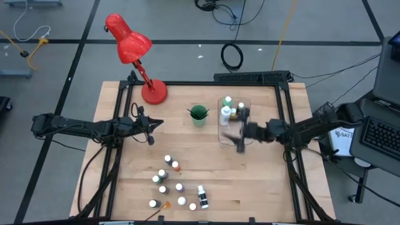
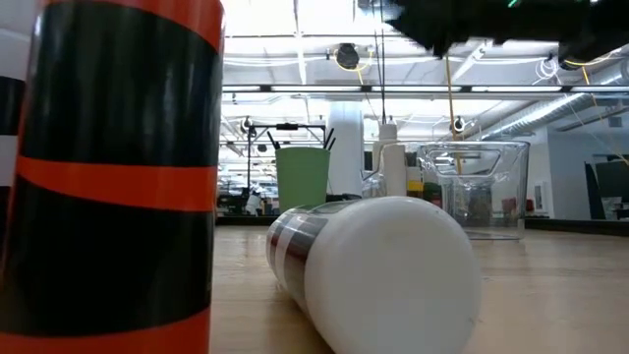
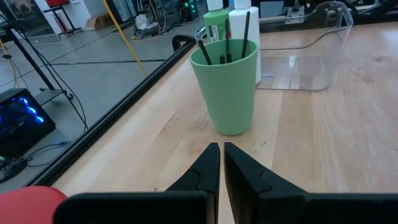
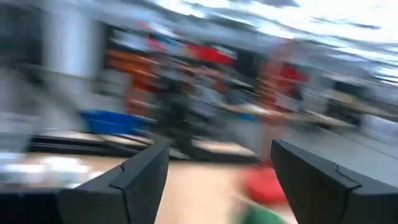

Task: Pick & Place Paint Supplies
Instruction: Put the orange paint bottle into the transparent bin

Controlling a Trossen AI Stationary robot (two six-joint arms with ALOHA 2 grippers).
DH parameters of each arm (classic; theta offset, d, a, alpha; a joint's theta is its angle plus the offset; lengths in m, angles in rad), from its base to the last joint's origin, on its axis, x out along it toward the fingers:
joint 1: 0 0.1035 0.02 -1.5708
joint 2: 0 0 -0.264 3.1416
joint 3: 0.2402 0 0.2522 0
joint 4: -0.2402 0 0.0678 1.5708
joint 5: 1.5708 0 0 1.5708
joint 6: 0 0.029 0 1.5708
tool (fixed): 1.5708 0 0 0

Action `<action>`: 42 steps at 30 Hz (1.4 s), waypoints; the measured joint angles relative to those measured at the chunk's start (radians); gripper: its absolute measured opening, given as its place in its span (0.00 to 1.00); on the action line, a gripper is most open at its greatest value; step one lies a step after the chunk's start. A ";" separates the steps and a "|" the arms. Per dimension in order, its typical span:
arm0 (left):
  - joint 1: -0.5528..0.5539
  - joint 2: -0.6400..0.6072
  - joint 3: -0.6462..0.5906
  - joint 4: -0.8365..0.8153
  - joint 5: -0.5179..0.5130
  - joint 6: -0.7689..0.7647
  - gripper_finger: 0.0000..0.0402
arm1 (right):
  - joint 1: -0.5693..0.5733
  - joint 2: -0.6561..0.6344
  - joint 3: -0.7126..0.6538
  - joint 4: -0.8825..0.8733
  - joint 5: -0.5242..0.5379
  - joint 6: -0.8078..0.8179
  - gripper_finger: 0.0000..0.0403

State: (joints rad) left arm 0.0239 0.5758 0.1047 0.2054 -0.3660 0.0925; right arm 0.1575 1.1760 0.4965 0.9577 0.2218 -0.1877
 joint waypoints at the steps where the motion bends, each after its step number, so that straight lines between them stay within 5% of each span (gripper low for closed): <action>1: 0.000 0.000 0.000 0.000 0.000 0.002 0.06 | 0.022 -0.002 0.000 0.006 -0.084 0.022 0.68; 5: 0.000 0.000 0.000 0.003 0.000 0.007 0.06 | 0.130 0.024 0.001 0.003 -0.247 0.079 0.68; 12: 0.000 0.000 0.000 0.026 -0.001 0.008 0.06 | 0.267 0.256 0.070 0.000 -0.144 0.103 0.67; 25: 0.000 0.000 0.000 0.000 -0.001 0.018 0.06 | 0.385 0.709 0.532 -0.298 -0.149 0.145 0.68; 33: 0.000 0.000 0.000 0.014 -0.001 0.030 0.06 | 0.388 0.827 0.644 -0.173 -0.192 0.220 0.70; 42: 0.000 0.000 0.000 0.023 -0.001 0.058 0.06 | 0.387 0.879 0.655 -0.145 -0.018 0.486 0.71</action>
State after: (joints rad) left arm 0.0240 0.5758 0.1047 0.2287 -0.3668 0.1505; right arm 0.5446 2.0552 1.1511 0.8123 0.2043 0.2985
